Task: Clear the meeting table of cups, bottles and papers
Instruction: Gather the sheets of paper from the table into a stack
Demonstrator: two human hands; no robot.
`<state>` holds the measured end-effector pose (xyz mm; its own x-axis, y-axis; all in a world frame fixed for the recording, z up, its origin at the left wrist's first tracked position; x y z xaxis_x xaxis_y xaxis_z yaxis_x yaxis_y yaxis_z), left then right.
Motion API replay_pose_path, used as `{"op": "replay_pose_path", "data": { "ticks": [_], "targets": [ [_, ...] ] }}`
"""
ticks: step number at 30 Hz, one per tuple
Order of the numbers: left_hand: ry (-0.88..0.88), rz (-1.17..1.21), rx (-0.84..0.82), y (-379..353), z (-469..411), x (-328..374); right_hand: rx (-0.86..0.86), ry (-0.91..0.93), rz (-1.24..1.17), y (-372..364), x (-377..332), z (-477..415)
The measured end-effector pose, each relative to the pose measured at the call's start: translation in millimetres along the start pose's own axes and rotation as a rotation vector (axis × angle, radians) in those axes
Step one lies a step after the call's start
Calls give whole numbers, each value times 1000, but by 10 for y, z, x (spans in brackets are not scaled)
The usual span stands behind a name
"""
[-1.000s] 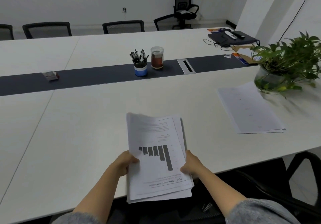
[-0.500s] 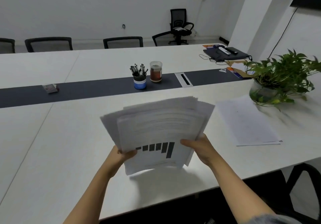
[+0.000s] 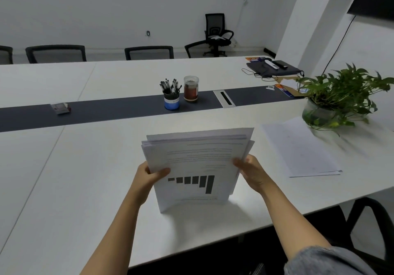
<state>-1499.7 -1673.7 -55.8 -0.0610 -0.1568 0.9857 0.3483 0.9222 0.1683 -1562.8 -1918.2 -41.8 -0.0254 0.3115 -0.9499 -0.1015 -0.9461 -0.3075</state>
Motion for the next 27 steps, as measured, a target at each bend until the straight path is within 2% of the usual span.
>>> {"op": "replay_pose_path", "data": {
  "ticks": [5,9,14,17,21,27],
  "targets": [
    [-22,6,-16,-1,32,50,4,4,5,-100,86,3],
    [-32,11,37,29,58,8,91,17,-23,-120,232,48],
    [-73,11,112,153,75,64,205,100,-77,-46,71,66],
    [-74,-35,59,76,50,109,234,83,-61,-78,125,92],
    [-27,1,61,18,55,-41,308,17,-89,-105,302,148],
    [150,-22,71,-199,37,-316,472,2,-96,10,209,186]
  ]
}}
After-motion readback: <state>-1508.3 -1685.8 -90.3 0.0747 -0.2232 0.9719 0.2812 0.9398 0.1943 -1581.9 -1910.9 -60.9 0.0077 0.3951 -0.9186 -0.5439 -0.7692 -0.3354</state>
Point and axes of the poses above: each hand's wrist, its own z-axis away from the middle knuckle, its own y-axis out of the back of the hand, x = y × z, the point moved 9 cm from there along -z, towards the middle knuckle, and after that the axes turned 14 degrees about -z, right-handed, at the moved point
